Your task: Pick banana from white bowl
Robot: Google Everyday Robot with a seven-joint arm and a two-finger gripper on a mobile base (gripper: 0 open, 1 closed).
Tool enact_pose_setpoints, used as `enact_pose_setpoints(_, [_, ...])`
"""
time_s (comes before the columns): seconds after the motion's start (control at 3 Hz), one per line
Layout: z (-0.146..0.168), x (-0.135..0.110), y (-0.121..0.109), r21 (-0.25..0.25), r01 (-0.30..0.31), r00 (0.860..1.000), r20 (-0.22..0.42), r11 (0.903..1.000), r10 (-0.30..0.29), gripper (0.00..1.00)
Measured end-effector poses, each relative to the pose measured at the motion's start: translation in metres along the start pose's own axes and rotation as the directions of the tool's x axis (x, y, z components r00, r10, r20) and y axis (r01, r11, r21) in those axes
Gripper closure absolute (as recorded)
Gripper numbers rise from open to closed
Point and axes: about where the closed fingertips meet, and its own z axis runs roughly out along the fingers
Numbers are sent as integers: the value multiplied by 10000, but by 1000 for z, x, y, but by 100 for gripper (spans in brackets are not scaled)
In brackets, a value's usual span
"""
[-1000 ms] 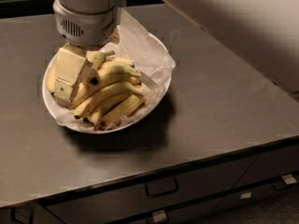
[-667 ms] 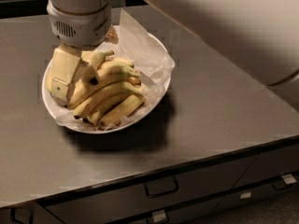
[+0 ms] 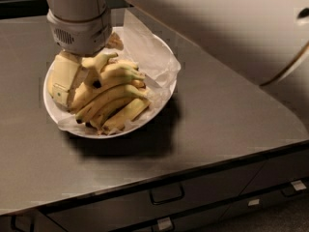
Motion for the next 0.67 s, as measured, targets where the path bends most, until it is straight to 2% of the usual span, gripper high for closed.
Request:
enact_pose_setpoints(0.33, [7, 1, 0, -48, -175, 9998, -133, 9998, 174, 5])
enact_pose_setpoints(0.67, [10, 2, -1, -49, -269, 9994, -239, 9996, 268, 22])
